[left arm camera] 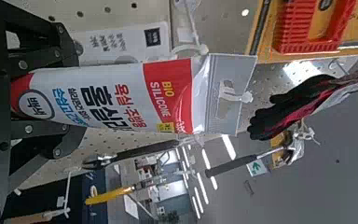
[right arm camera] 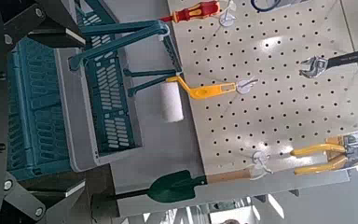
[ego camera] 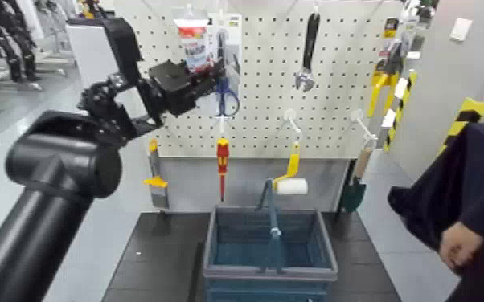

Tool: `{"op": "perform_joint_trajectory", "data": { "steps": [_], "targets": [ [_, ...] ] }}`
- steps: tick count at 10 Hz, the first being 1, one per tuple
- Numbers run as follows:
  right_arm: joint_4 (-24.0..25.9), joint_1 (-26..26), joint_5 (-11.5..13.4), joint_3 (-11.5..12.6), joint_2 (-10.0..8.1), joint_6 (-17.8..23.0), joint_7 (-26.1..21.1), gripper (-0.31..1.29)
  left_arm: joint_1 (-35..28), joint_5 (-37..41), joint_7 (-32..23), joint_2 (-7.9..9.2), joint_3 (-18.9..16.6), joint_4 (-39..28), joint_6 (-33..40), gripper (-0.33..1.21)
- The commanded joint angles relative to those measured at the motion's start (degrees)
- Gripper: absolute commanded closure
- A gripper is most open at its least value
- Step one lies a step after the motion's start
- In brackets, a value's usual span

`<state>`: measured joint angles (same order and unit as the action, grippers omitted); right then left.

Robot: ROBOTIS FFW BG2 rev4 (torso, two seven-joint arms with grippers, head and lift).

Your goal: Put the red glue tube into the crate.

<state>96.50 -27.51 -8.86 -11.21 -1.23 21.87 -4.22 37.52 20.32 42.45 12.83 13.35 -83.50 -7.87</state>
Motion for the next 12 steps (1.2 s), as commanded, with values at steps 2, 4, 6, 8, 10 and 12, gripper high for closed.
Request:
{"op": "perform_joint_trajectory", "data": {
  "steps": [2, 4, 6, 8, 10, 12],
  "targets": [
    [0.00, 0.09, -0.11, -0.13, -0.09, -0.25, 0.00, 0.23, -2.36, 2.54, 0.00, -1.67, 2.21, 2.20, -0.13, 1.15],
    [0.00, 0.09, -0.19, -0.22, -0.09, -0.34, 0.00, 0.23, -3.68, 3.68, 0.09, -2.28, 3.17, 3.34, -0.48, 1.15],
    [0.00, 0.09, -0.19, -0.22, -0.09, -0.34, 0.00, 0.23, -5.44, 4.73, 0.09, -2.90, 4.14, 4.04, -1.10, 1.15],
    [0.00, 0.17, -0.28, -0.22, -0.17, -0.42, 0.00, 0.23, -6.93, 5.44, 0.09, -3.34, 4.84, 4.57, -1.54, 1.15],
    [0.00, 0.17, -0.37, -0.13, -0.26, -0.42, 0.00, 0.23, -9.04, 5.70, 0.00, -3.51, 4.67, 4.22, -2.15, 1.15],
    [0.00, 0.09, -0.55, -0.04, -0.26, -0.34, 0.00, 0.23, -11.15, 5.44, -0.08, -3.60, 4.14, 4.13, -3.47, 1.15]
  ]
}}
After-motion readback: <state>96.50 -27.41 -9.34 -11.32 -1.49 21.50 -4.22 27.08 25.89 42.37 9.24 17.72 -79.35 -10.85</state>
